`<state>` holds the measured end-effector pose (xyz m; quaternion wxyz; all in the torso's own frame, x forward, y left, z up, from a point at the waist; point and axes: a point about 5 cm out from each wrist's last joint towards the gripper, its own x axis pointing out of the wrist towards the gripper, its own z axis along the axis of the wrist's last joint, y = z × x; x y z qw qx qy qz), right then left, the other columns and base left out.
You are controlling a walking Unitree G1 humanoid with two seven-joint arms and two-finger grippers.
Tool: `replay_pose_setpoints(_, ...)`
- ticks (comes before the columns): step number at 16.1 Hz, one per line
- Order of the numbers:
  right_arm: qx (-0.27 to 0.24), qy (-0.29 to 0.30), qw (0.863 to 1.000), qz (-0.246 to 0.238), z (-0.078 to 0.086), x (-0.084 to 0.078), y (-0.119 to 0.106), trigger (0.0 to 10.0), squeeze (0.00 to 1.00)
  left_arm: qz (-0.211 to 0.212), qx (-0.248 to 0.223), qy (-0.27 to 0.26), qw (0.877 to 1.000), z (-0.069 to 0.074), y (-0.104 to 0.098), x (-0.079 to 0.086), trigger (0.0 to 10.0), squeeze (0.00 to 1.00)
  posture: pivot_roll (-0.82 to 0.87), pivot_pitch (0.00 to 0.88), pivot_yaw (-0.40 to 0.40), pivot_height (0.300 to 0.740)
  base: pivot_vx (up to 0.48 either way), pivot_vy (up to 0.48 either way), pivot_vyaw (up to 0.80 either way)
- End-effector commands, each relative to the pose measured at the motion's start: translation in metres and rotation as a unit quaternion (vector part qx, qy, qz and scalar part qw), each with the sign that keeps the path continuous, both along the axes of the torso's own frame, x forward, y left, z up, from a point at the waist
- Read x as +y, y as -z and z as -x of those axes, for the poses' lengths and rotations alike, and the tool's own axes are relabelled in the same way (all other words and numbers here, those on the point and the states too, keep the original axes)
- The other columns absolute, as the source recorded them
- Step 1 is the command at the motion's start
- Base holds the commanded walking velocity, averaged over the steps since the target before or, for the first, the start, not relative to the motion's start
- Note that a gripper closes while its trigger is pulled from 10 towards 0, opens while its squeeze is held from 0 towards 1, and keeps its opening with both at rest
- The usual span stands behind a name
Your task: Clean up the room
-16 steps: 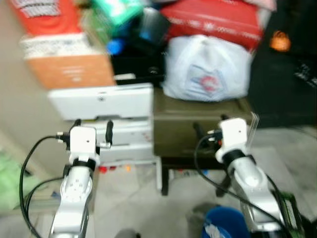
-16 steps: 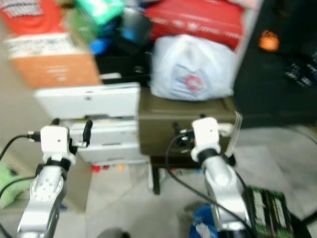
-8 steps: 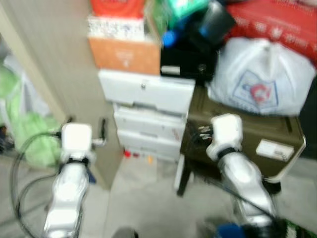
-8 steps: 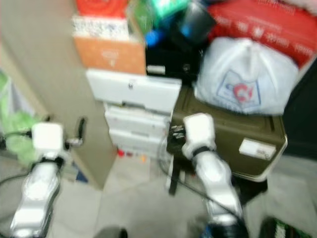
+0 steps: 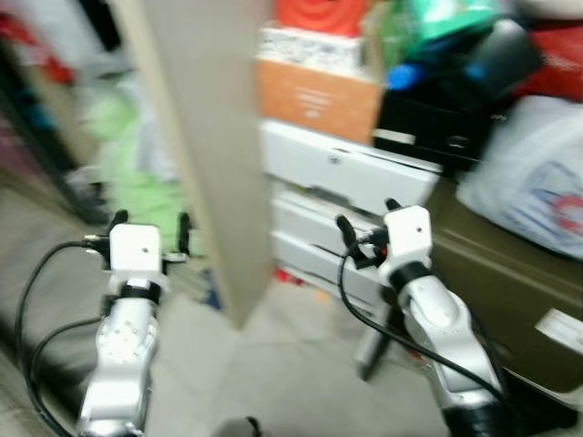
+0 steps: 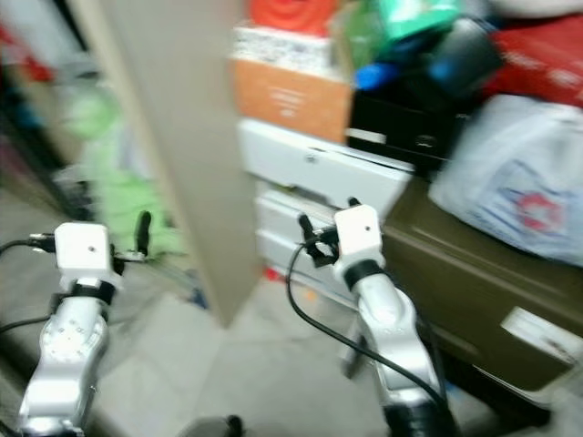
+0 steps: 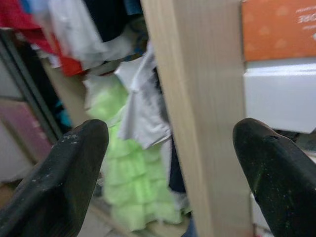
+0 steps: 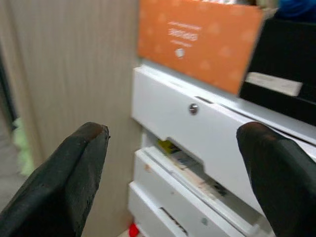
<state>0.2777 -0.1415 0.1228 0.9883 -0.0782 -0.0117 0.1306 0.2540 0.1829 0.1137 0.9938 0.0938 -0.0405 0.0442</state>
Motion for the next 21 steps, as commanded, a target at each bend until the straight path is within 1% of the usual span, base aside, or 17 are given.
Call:
replay_pose_setpoints(1, -0.005, 0.002, 1.000, -0.002, -0.0006, -0.0007, -0.0019, 10.0, 0.00, -0.003, -0.002, 0.005, 1.000, -0.0012, -0.0021, -0.0015, 10.0, 0.00, -0.09, 0.022, 0.011, 0.740, 0.000, 0.000, 0.80)
replay_pose_setpoints(4, -0.006, 0.005, 1.000, -0.007, -0.0007, -0.0024, -0.0021, 10.0, 0.00, -0.002, -0.006, 0.010, 1.000, -0.0015, -0.0027, -0.0026, 10.0, 0.00, -0.09, 0.021, 0.013, 0.740, 0.000, 0.000, 0.61)
replay_pose_setpoints(14, -0.006, 0.005, 1.000, -0.011, -0.0012, -0.0019, -0.0019, 10.0, 0.00, 0.003, -0.013, 0.019, 1.000, -0.0020, -0.0043, -0.0051, 10.0, 0.00, -0.09, 0.025, 0.010, 0.740, 0.339, 0.000, 0.00)
replay_pose_setpoints(15, -0.007, 0.005, 1.000, -0.009, -0.0011, -0.0020, -0.0019, 10.0, 0.00, 0.005, -0.015, 0.012, 1.000, -0.0020, -0.0046, -0.0049, 10.0, 0.00, -0.09, 0.025, 0.010, 0.740, 0.000, 0.000, 0.00)
replay_pose_setpoints(17, -0.011, -0.001, 1.000, 0.000, -0.0001, -0.0008, -0.0021, 10.0, 0.00, 0.008, -0.016, 0.019, 1.000, -0.0015, -0.0050, -0.0065, 10.0, 0.00, -0.09, 0.025, 0.010, 0.740, 0.000, 0.000, 0.80)
replay_pose_setpoints(18, -0.010, -0.006, 1.000, -0.003, 0.0006, 0.0015, -0.0019, 10.0, 0.00, 0.006, -0.016, 0.019, 1.000, -0.0012, -0.0047, -0.0064, 10.0, 0.00, -0.09, 0.025, 0.010, 0.740, 0.000, 0.000, 0.80)
replay_pose_setpoints(21, -0.008, -0.007, 1.000, -0.007, 0.0002, 0.0012, -0.0018, 10.0, 0.00, 0.013, -0.012, 0.013, 1.000, -0.0001, -0.0036, -0.0058, 10.0, 0.00, -0.09, 0.025, 0.009, 0.740, 0.000, 0.000, 0.80)
